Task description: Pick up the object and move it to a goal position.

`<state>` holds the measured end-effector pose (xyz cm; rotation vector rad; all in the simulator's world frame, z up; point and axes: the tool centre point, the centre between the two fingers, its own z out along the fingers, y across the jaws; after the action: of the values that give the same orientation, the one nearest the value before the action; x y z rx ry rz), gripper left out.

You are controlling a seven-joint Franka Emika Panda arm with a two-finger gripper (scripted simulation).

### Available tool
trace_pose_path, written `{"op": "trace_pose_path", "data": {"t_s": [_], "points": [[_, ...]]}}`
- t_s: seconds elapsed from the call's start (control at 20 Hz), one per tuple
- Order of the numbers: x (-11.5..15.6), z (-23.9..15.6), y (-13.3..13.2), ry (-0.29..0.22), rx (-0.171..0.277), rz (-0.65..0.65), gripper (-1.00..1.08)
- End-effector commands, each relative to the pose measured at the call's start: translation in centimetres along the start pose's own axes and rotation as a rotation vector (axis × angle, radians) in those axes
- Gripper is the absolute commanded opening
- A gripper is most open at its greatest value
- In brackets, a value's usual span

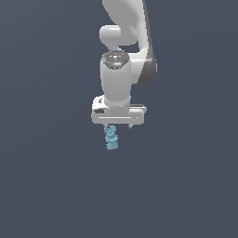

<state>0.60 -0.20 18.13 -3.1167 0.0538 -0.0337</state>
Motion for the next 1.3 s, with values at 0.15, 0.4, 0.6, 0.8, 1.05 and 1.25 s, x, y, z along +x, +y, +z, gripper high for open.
{"op": "trace_pose_path", "data": {"t_s": [0.15,0.4,0.6,0.8,1.05,1.25], "points": [[-0.1,-0.1,0.5,-0.003,-0.003,0.005,1.00],[-0.6,-0.3,2.8,-0.018,-0.018,0.028,1.00],[-0.6,-0.3,3.1,-0.020,-0.020,0.032,1.00],[-0.6,-0.2,3.1,-0.020,-0.020,0.024,1.00],[-0.8,0.8,3.3,-0.021,-0.021,-0.016,1.00],[-1.1,2.1,3.5,-0.022,-0.022,-0.072,1.00]]}}
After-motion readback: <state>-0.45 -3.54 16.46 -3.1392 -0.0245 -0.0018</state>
